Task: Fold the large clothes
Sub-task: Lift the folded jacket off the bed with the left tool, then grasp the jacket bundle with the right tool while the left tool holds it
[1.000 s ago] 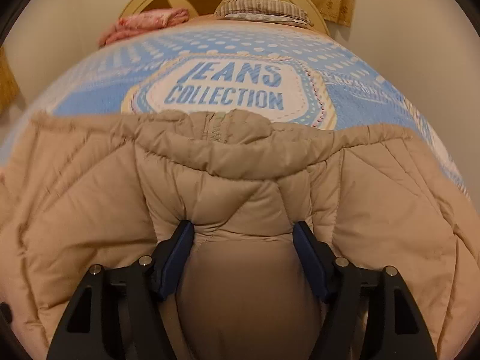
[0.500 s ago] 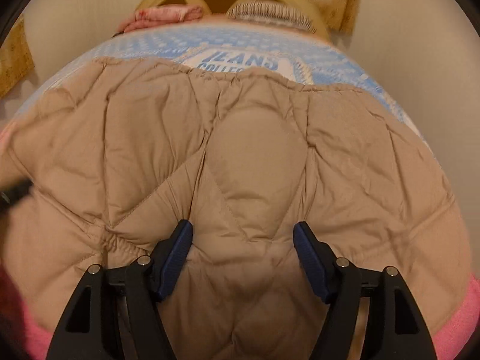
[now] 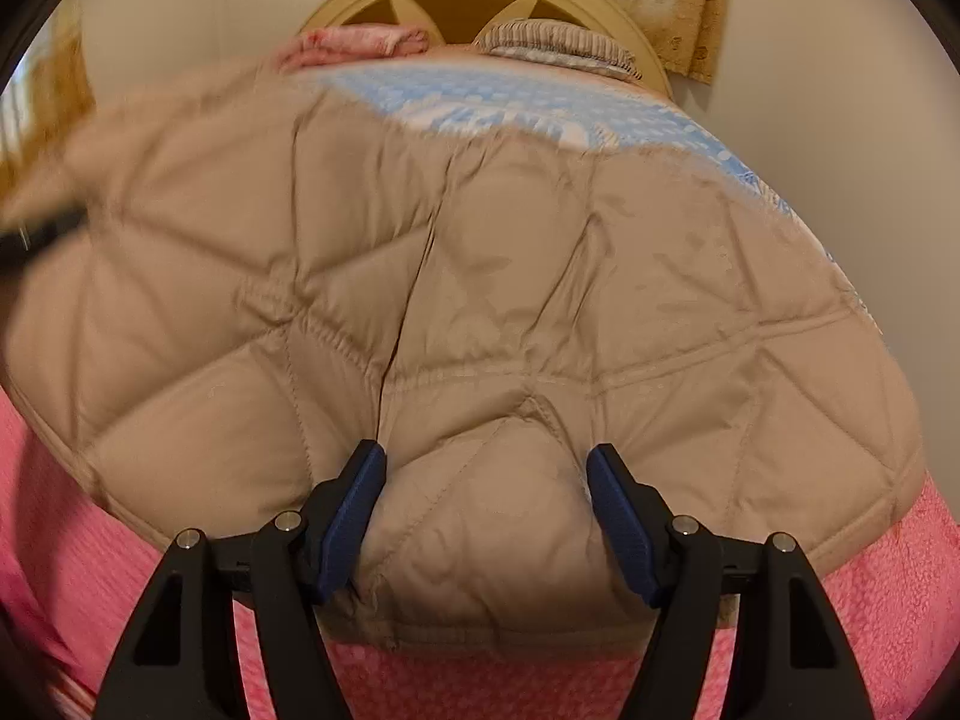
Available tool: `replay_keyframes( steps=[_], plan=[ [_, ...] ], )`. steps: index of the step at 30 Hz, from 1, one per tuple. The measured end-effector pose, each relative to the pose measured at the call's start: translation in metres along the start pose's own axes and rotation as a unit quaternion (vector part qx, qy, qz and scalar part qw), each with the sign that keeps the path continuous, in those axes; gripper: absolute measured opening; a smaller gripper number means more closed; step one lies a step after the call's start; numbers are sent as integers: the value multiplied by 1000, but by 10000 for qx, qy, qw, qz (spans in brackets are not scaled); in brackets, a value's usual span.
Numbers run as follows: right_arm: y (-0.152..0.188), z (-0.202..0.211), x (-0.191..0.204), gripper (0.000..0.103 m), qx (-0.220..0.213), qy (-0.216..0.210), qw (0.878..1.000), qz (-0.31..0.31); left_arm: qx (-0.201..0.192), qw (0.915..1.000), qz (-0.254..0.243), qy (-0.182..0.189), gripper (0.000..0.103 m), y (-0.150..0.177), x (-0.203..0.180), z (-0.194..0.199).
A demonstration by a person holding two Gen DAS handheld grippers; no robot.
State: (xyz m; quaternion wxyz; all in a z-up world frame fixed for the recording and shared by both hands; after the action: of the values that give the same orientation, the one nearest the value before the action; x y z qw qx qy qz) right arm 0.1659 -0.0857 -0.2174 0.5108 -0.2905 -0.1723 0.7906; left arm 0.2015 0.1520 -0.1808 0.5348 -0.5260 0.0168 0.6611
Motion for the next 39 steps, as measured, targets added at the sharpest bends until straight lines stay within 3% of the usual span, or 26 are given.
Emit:
replay_keyframes(
  steps=[4, 11, 16, 22, 25, 28, 32, 34, 37, 39],
  plan=[
    [-2, -4, 2, 70, 33, -117, 9999, -119, -164, 9987, -477, 58, 14, -1, -48, 5],
    [12, 10, -27, 71, -437, -1149, 9914, -451, -114, 9817, -1900, 63, 14, 7, -183, -37],
    [36, 43, -93, 71, -738, -1751, 9742, -1219, -66, 9636, -2673, -39, 14, 32, -239, -80],
    [65, 90, -209, 71, -1246, -1259, 9585, -2234, -191, 9360, -3490, -406, 14, 81, -256, -122],
    [57, 110, -252, 70, -1572, -1280, 9497, -2387, -204, 9223, -3825, -513, 14, 97, -263, -141],
    [24, 124, -276, 65, -1909, -1654, 9399, -2300, -255, 9010, -4279, -667, 15, 117, -271, -159],
    [-29, 127, -261, 59, -1707, -1948, 9499, -1751, -315, 8776, -4713, -818, 16, 137, -273, -174],
    [-52, 109, -255, 57, -1363, -2130, 9550, -1547, -367, 8672, -4891, -861, 17, 142, -273, -177],
    [-70, 78, -245, 56, -792, -2280, 9617, -1297, -341, 8641, -4949, -849, 19, 145, -271, -174],
    [-72, 63, -235, 54, -542, -2131, 9689, -1135, -340, 8646, -4940, -855, 23, 141, -271, -171]
  ],
)
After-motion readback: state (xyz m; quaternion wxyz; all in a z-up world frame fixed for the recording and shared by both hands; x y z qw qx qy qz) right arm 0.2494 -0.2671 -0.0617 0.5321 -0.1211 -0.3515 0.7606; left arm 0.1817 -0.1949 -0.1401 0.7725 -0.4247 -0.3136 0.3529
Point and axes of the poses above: each gripper's, at about its wrist camera, not at the fingertips, and z roughly against the way its jaws point, x to its left, y to its underside, the point moved 3 cm from there along -z, roughly the way its jaws point, and after that the axes turned 11 degrees about z, right-handed, at the moved point
